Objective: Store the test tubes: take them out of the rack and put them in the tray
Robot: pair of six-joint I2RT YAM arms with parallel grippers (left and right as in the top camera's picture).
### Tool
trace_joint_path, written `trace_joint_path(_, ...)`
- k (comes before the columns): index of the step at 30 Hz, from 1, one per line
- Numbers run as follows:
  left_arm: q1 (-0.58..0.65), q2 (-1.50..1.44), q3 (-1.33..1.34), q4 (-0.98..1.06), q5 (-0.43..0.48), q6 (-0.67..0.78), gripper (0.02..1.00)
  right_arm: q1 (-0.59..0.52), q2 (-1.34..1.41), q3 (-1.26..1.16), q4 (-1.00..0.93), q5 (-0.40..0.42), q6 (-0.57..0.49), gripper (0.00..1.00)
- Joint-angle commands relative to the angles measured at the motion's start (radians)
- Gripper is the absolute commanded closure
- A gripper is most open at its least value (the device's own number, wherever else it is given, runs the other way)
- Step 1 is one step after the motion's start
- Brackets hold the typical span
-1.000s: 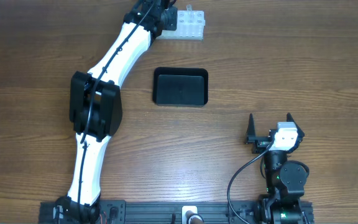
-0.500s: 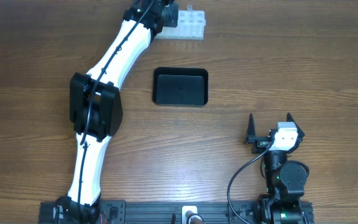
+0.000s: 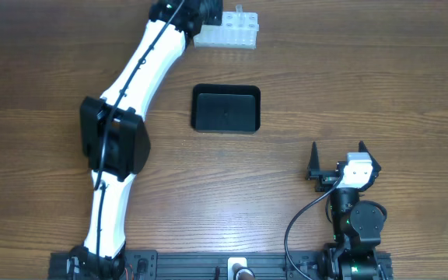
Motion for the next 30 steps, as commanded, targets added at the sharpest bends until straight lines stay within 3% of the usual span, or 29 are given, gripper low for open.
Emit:
trace_joint_path(1,-0.012,-0.132,0.027,-0.012,-0.008,0.008,0.980,-0.007,-0.009,-0.005,-0.004,-0.012,0.007,0.007)
trace_joint_path(9,-0.021,-0.238,0.027,-0.187,-0.003,-0.031,0.980,-0.007,-0.009,-0.005,-0.004,-0.012,0.007,0.007)
trace_joint_path(16,-0.023,-0.278,0.027,-0.534,0.145,-0.132,0.982,-0.007,-0.009,-0.005,-0.004,-0.012,0.007,0.007)
trace_joint_path(21,-0.034,-0.262,0.027,-0.711,0.160,-0.172,0.982,-0.007,-0.009,-0.005,-0.004,-0.012,0.007,0.009)
trace_joint_path(30,-0.054,-0.139,0.027,-0.825,0.207,-0.175,0.980,-0.007,-0.009,-0.005,-0.004,-0.012,0.007,0.007)
